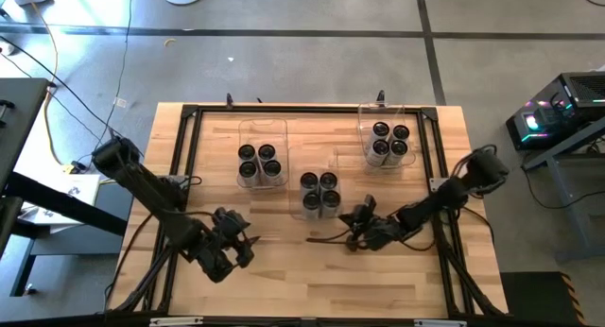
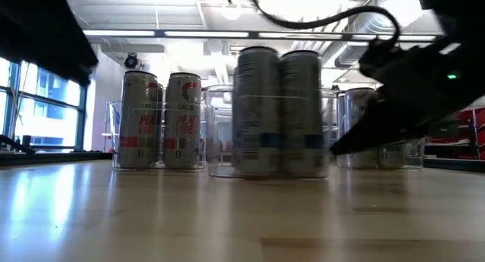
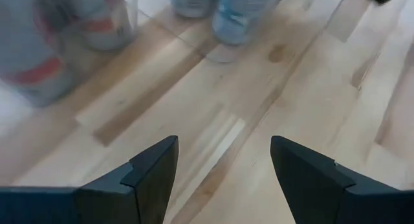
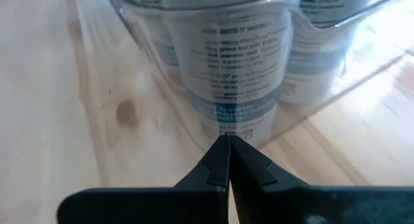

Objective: Sort soda cans
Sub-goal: Move the bottom transparent bin between the two transparent bins

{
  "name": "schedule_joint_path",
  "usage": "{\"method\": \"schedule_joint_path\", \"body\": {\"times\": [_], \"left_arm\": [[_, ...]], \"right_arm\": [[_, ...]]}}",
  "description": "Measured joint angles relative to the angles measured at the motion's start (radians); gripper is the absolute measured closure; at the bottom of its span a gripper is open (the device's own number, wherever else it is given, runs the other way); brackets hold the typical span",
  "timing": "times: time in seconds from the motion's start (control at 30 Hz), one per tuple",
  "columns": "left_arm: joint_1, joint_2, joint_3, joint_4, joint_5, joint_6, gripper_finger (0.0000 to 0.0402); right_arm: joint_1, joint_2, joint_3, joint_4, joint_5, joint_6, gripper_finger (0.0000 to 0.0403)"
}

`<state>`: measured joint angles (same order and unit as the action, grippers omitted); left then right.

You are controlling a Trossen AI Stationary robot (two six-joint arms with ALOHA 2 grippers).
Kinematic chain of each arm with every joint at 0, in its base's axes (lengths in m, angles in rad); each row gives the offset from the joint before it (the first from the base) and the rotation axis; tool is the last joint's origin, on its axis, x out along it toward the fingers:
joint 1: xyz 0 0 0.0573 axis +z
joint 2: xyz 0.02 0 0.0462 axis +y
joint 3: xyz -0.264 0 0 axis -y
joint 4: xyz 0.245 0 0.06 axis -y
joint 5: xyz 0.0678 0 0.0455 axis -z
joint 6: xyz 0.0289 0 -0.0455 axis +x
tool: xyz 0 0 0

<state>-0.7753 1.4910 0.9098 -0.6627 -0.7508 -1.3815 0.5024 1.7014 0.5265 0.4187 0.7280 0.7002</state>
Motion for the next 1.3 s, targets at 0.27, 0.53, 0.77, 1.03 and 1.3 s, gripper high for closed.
{"method": "schedule_joint_path", "body": {"times": [0.27,0.53,0.77,1.03,1.3], "left_arm": [[0.003,0.0,-0.165,0.427,-0.104,0.128,0.0161],[0.003,-0.001,-0.211,0.483,-0.127,0.147,0.0161],[-0.016,-0.005,-0.211,0.341,0.122,-0.013,0.0161],[-0.076,-0.005,-0.211,-0.072,0.091,-0.358,0.0161],[-0.087,-0.005,-0.211,-0.145,0.038,-0.415,0.0161]], "right_arm": [[-0.1,0.069,0.09,-0.042,-0.006,-0.048,0.0403],[-0.198,0.036,0.095,-0.15,-0.007,-0.112,0.0403],[-0.258,-0.062,0.094,-0.426,0.0,-0.095,0.0403],[-0.417,-0.062,0.093,-0.194,-0.194,-0.3,0.0403],[-0.513,-0.052,0.094,-0.128,-0.224,-0.502,0.0403]]}}
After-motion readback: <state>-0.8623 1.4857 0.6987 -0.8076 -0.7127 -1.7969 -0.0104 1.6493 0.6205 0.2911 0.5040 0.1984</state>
